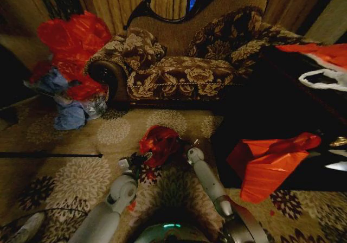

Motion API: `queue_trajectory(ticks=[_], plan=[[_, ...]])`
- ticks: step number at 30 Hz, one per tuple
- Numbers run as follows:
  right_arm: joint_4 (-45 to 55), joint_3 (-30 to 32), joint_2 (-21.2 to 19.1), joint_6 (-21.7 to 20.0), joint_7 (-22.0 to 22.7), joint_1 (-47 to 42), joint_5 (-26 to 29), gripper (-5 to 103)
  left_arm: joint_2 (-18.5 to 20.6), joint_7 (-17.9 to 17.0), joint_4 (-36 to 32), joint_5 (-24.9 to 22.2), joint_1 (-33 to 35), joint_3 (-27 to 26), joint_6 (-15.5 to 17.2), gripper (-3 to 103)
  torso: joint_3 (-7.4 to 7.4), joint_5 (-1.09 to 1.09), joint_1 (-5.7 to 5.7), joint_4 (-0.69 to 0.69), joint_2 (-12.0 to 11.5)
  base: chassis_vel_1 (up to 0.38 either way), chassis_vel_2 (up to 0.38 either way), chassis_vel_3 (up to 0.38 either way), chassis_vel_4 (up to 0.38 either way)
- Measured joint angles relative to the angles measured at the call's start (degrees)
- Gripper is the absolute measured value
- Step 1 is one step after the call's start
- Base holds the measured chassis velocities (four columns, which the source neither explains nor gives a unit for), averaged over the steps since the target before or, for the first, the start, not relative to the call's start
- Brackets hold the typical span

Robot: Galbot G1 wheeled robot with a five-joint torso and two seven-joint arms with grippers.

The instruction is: Place a garbage bag over the trash bin.

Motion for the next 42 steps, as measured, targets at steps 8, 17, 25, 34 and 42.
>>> queue_trajectory(ticks=[8, 17, 25, 34, 42], plan=[[6.1, -2.1, -4.2, 0.8, -2.9, -4.6, -7.7, 24, 1.6, -3.0, -2.9, -7.6, -5.0, 2.5, 3.4, 100, -0.01, 0.01, 0.0, -0.02, 0.0, 0.0, 0.0, 0.0, 0.0], [10.8, -4.3, -9.6, 5.2, -2.9, -6.7, -19.6, 62, 3.7, -0.8, 1.5, -6.6, -15.0, 5.8, 6.4, 100, 0.0, 0.0, -0.01, -0.01, 0.0, 0.0, 0.0, 0.0, 0.0], [19.6, -6.0, -15.4, 5.3, 1.9, -10.3, -16.5, 88, 1.5, -1.8, 9.7, -8.3, -22.4, 10.6, 6.7, 88, 0.0, 0.04, 0.0, -0.01, 0.0, 0.0, 0.0, 0.0, 0.0], [33.2, -5.4, -23.9, 3.8, 7.2, -17.3, -9.5, 100, -4.3, -4.1, 21.9, -10.3, -30.2, 15.1, 7.5, 62, 0.0, 0.02, 0.0, -0.02, 0.0, 0.0, 0.0, 0.0, 0.0], [38.4, -2.3, -28.2, 2.9, 8.9, -21.2, -5.8, 100, -7.8, -4.8, 31.9, -10.4, -34.6, 16.0, 8.0, 43, 0.0, 0.02, 0.0, -0.01, 0.0, 0.0, 0.0, 0.0, 0.0]])
